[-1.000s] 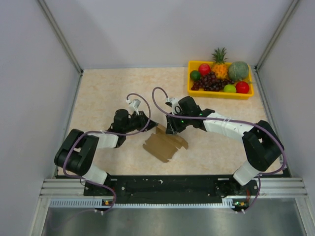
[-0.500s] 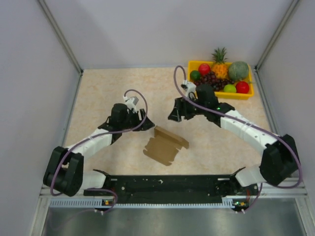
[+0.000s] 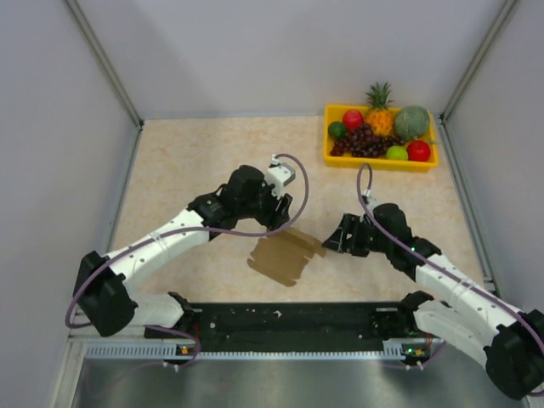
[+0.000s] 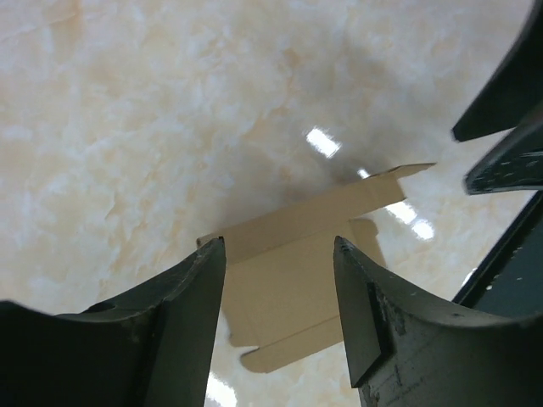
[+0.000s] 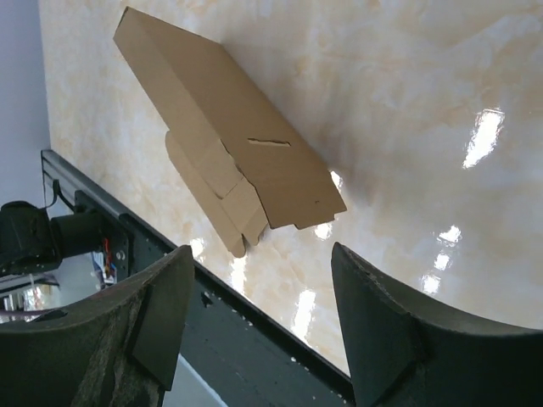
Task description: Fold the paper box
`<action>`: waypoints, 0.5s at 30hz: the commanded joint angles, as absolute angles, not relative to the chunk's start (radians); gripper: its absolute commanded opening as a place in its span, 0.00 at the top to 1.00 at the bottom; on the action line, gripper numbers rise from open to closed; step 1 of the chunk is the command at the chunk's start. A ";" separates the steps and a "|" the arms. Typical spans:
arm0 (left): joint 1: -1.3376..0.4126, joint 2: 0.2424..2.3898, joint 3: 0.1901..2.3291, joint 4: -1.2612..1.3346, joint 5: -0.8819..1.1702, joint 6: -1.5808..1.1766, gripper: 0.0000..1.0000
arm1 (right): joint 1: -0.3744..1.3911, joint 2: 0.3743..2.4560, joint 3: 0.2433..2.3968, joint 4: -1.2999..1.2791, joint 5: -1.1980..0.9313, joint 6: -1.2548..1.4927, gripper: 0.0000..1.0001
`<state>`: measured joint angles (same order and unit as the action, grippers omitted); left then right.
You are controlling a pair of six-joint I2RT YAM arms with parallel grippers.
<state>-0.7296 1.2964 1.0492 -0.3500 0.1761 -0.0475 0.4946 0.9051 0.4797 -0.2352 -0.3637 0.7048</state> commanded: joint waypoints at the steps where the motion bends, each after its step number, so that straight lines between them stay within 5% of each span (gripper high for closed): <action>1: -0.730 1.299 1.089 -0.471 0.009 0.005 0.40 | 0.503 0.839 0.436 -0.184 -0.334 0.585 0.34; 7: -0.729 1.204 1.039 -0.400 0.083 -0.043 0.36 | 0.664 0.893 0.391 -0.026 -0.152 0.385 0.35; 15: -0.729 1.164 1.048 -0.431 0.198 0.041 0.36 | 0.710 1.012 0.402 0.121 -0.080 0.298 0.51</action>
